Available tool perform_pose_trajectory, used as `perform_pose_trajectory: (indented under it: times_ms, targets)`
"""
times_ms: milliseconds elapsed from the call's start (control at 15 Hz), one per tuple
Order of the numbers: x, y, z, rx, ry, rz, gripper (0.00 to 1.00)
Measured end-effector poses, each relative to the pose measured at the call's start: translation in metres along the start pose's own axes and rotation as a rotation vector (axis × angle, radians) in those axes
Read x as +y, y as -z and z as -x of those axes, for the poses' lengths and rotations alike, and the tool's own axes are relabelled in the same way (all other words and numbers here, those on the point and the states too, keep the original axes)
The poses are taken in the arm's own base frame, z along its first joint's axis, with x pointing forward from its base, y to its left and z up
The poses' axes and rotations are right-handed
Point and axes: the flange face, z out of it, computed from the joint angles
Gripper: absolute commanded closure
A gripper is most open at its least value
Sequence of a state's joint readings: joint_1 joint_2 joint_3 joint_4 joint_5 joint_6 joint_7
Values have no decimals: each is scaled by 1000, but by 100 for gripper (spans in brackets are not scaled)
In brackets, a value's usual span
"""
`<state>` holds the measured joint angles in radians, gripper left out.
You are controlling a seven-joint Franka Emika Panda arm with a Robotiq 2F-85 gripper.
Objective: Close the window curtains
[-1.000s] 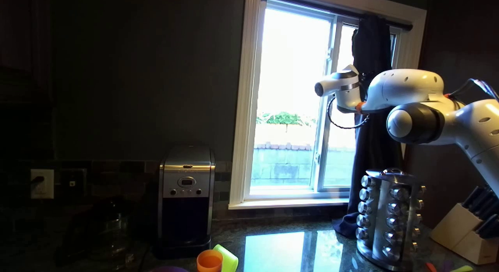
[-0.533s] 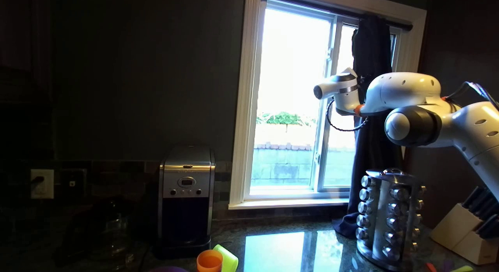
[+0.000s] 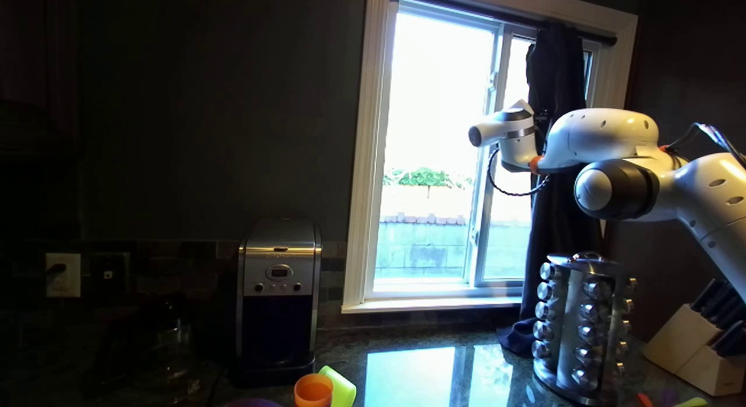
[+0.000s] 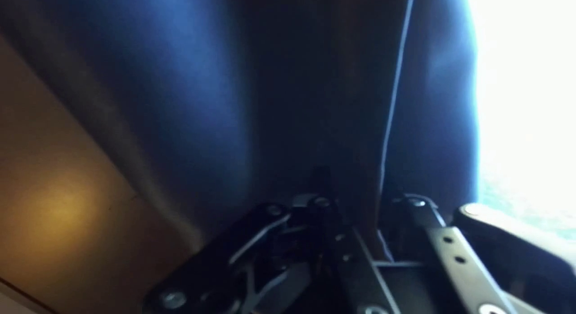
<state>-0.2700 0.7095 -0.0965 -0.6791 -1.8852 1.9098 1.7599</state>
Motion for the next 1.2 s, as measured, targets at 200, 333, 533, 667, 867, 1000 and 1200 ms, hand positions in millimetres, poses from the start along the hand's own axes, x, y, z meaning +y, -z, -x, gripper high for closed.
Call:
perform_pose_trajectory:
  times_ms: [200,333,533,667,867,1000,1200]
  targets:
    - [-2,4,0,-21,4,-6,100]
    - [-6,10,-2,-46,-3,-43,99]
    - [-18,26,-14,-125,-20,-167,99]
    - [-24,40,-33,-178,-27,-260,99]
    - [-28,61,-69,-243,-14,-395,99]
    - [-25,71,-92,-282,16,-473,99]
    - [-18,92,-120,-351,66,-584,99]
